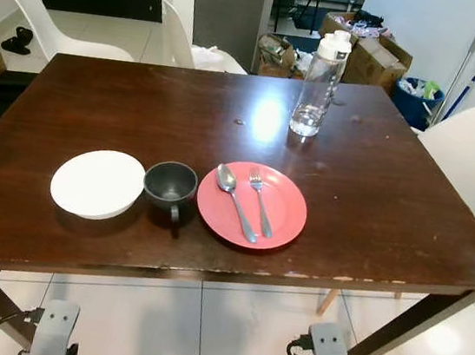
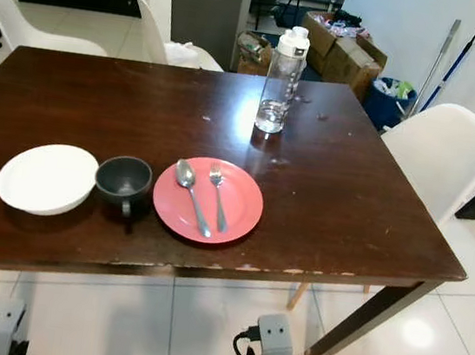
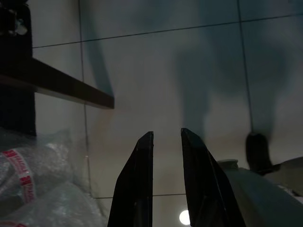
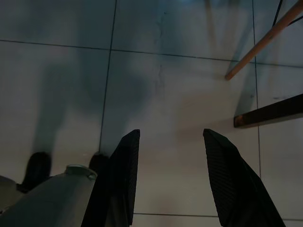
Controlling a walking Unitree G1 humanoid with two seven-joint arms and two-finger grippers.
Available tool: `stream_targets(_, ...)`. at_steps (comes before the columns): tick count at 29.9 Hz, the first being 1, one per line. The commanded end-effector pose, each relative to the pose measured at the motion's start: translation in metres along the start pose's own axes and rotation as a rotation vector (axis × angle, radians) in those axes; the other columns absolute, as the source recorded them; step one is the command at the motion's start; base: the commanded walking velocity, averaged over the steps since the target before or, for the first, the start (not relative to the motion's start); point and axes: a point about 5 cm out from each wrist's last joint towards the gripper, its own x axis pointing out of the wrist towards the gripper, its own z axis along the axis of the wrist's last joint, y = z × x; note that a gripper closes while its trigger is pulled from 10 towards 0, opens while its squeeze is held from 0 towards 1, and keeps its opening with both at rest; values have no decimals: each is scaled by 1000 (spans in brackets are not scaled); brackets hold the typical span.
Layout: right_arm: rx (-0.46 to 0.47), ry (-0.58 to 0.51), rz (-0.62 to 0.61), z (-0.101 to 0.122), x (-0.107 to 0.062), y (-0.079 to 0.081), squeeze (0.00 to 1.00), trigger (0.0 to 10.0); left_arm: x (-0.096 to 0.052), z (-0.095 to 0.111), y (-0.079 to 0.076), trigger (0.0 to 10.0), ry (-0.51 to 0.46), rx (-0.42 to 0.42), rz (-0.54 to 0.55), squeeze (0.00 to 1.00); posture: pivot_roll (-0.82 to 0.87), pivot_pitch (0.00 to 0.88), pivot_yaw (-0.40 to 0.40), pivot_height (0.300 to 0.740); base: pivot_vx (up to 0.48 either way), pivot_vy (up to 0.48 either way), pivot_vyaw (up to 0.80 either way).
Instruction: Setting the table
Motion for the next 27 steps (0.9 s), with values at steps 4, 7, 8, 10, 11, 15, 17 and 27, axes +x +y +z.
stream_targets(4, 9, 21, 8, -6, -2, 4, 0, 10000, -1, -4, 4, 10000, 17, 3, 10, 0, -32, 20, 36, 740, 0, 315, 0)
stream_targets(7, 9, 22, 7, -7, -2, 3, 0, 10000, -1, -2, 4, 10000, 5, 9, 4, 0, -31, 21, 36, 740, 0, 0, 0)
stream_targets(8, 8, 22, 7, -7, -2, 3, 0, 10000, -1, -2, 4, 10000, 5, 9, 4, 0, -31, 21, 36, 740, 0, 0, 0)
stream_targets(10, 9, 23, 7, -7, -2, 3, 0, 10000, -1, -3, 3, 10000, 6, 9, 3, 0, -31, 21, 36, 740, 0, 0, 0)
stream_targets(11, 8, 23, 7, -7, -2, 3, 0, 10000, -1, -3, 3, 10000, 6, 9, 2, 0, -31, 21, 36, 740, 0, 0, 0)
stream_targets(15, 8, 24, 7, -7, -3, 3, 0, 10000, -1, -3, 2, 10000, 9, 9, 0, 0, -32, 20, 35, 740, 0, 0, 0)
stream_targets(17, 6, 23, 8, -7, -3, 3, 0, 10000, -1, -4, 2, 10000, 12, 10, -2, 0, -32, 20, 35, 740, 0, 0, 0)
stream_targets(27, 5, 7, 5, -5, -3, -1, 0, 10000, -3, -8, 5, 10000, 15, 1, 8, 0, -32, 16, 34, 740, 0, 0, 0)
